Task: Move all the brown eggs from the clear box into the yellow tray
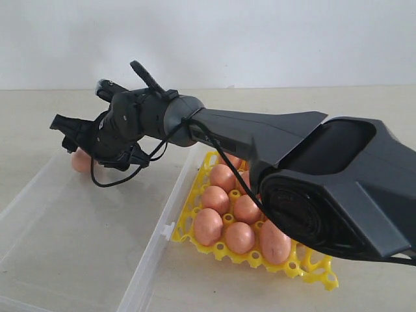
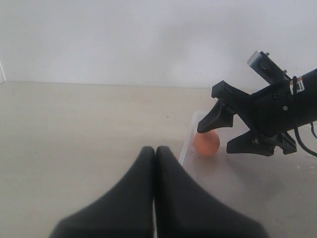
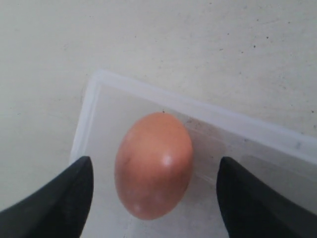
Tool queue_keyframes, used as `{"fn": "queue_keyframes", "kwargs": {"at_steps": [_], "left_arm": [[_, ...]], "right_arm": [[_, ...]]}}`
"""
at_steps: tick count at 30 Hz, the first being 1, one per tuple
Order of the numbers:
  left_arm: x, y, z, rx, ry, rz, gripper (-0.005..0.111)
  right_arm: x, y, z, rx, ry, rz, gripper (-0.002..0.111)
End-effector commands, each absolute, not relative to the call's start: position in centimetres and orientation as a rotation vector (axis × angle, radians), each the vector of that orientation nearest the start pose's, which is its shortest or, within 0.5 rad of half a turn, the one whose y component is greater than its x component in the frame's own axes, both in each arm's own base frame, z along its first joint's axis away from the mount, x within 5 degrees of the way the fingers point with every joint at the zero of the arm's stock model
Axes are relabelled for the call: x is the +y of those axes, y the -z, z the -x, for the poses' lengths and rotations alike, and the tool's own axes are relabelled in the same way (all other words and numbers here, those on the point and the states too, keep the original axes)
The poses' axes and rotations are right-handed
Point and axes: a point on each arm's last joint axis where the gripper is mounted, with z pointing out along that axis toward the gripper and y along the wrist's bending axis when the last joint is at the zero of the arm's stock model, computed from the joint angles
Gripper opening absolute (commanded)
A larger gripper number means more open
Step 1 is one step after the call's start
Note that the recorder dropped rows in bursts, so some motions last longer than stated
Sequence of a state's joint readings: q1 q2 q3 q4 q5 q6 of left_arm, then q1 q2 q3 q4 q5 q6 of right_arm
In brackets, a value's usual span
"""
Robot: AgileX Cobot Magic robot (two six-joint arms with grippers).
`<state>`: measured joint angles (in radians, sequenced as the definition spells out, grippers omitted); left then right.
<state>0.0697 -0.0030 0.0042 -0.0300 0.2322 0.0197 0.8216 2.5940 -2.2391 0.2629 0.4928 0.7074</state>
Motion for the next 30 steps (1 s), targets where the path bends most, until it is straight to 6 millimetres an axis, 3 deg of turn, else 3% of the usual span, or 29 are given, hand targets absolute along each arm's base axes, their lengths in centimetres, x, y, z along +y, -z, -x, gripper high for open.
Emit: {"fn": "queue_keyframes", "kwargs": {"at_steps": [1, 8, 18, 30], "left_arm": [[0.3, -19.2, -5.5, 1.714, -0.035, 0.067, -0.004], [0.3, -19.2, -5.5, 1.714, -0.035, 0.067, -0.004], [0.3, -19.2, -5.5, 1.714, -0.035, 0.067, -0.004], [0.3, -19.2, -5.5, 1.714, -0.035, 0.067, -0.004]], "right_arm": [[42.9, -13.4, -38.6, 2.509, -0.978, -0.067, 0.067], [43.0, -11.8, -38.6, 2.525, -0.982, -0.079, 0.067], [43.2, -11.8, -38.8, 2.487, -0.981, -0.027, 0.067], [43.2, -11.2, -38.7, 2.508, -0.975, -0.025, 0.036]]}}
